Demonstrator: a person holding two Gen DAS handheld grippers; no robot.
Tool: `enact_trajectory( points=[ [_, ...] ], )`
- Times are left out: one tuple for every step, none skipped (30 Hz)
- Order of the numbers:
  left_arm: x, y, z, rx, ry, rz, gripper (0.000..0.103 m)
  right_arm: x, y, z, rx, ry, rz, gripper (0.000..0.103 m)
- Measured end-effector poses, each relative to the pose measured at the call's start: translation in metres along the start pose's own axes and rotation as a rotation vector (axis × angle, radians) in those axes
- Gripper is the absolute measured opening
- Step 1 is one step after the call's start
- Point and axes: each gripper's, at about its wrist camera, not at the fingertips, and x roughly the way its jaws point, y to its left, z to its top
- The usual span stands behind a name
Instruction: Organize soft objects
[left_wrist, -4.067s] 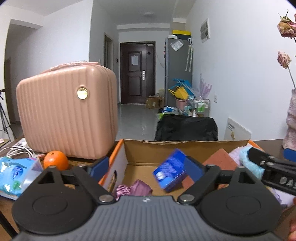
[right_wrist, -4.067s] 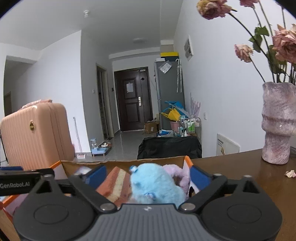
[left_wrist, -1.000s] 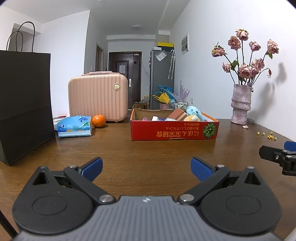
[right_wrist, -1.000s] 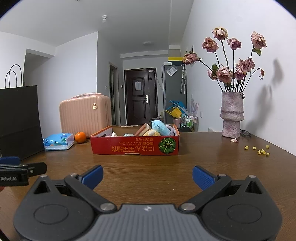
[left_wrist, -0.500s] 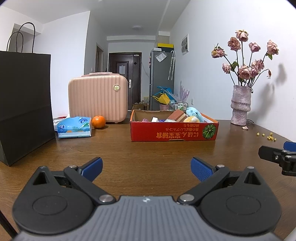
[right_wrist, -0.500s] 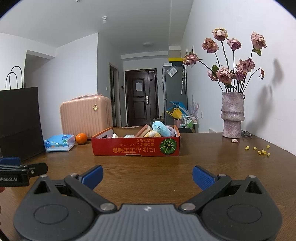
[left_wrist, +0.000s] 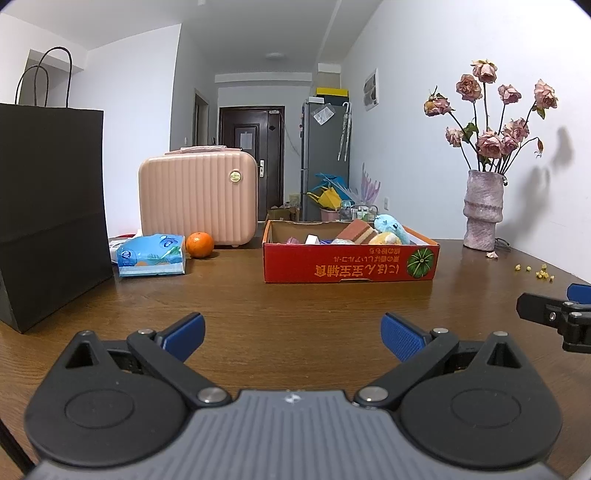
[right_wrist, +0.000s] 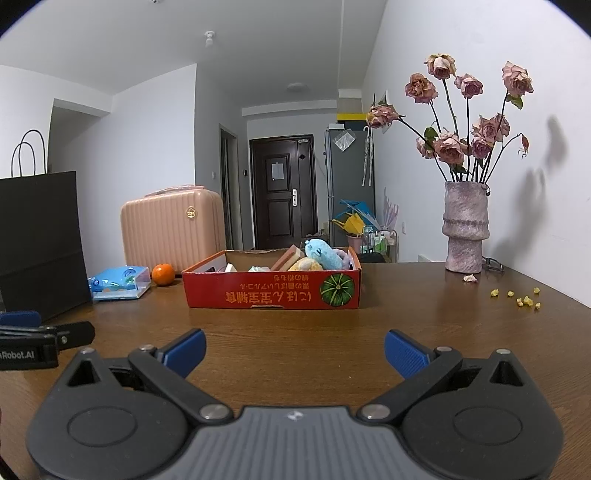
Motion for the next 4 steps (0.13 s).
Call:
enact_trajectory(
  points=[
    [-0.0001,0.0005,0.0,-0.001,-0.001,-0.002,0.103,0.0,-0.0001,-0.0001,-0.001,0.0,0.0,0.103],
    [0.0,0.0007,-0.0001,-0.002,0.0,-0.003,0.103,0.0,-0.0006,-0.0001,0.0,0.0,0.0,0.103],
    [-0.0003,0.0008,-0.0008,-0.001,0.002,-0.004,0.103,0.0001,-0.0005,-0.0001,0.0,0.0,0.0,0.103],
    [0.0001,0.001,-0.001,-0.002,0.005,-0.005,0.103,0.0005,-0.0004,-0.0004,0.001,0.001,0.0,0.103]
  ],
)
